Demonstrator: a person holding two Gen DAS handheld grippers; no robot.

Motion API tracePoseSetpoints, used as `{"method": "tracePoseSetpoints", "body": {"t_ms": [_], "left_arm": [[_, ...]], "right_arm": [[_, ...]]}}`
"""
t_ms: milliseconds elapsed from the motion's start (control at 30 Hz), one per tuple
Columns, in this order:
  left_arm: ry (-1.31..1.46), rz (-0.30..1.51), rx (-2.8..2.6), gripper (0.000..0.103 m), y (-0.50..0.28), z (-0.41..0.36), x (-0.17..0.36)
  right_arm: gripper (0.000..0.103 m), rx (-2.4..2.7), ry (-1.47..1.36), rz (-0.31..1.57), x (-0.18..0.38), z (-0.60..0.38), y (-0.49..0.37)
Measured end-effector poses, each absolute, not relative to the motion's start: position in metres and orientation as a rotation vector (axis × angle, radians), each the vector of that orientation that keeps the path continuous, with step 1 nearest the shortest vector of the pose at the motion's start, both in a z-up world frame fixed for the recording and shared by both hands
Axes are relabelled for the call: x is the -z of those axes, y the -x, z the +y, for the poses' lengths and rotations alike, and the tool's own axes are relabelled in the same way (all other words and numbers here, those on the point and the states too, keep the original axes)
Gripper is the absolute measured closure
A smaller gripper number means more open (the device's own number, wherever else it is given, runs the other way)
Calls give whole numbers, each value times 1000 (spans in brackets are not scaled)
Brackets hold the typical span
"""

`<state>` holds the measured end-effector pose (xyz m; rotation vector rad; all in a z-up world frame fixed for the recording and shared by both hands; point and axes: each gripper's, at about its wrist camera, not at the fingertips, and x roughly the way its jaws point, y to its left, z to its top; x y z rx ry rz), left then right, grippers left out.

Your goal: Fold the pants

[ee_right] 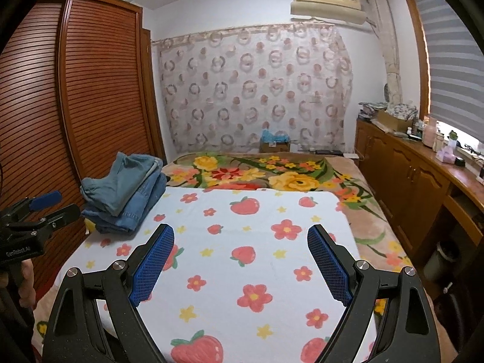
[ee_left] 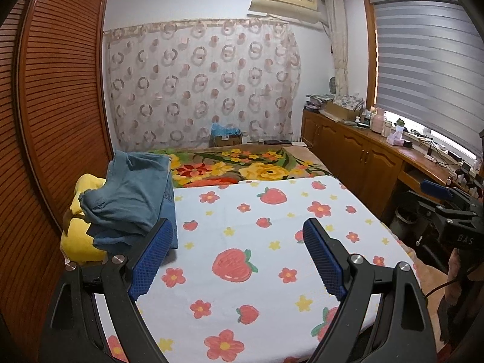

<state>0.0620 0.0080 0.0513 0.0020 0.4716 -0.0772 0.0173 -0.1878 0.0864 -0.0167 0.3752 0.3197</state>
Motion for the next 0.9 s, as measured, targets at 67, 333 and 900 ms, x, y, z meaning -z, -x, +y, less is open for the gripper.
{"method": "tracePoseSetpoints", "body": {"t_ms": [67, 333, 900], "left_arm": [[0, 464, 79, 15, -60, 7, -56], [-1, 424, 72, 15, -49, 8, -73], [8, 395, 55, 15, -39, 16, -83]], "right_arm": [[12, -313, 17, 364, -87, -187, -11], [12, -294, 23, 324, -94, -182, 4], [12, -281, 26, 305, -87, -181, 11]]}}
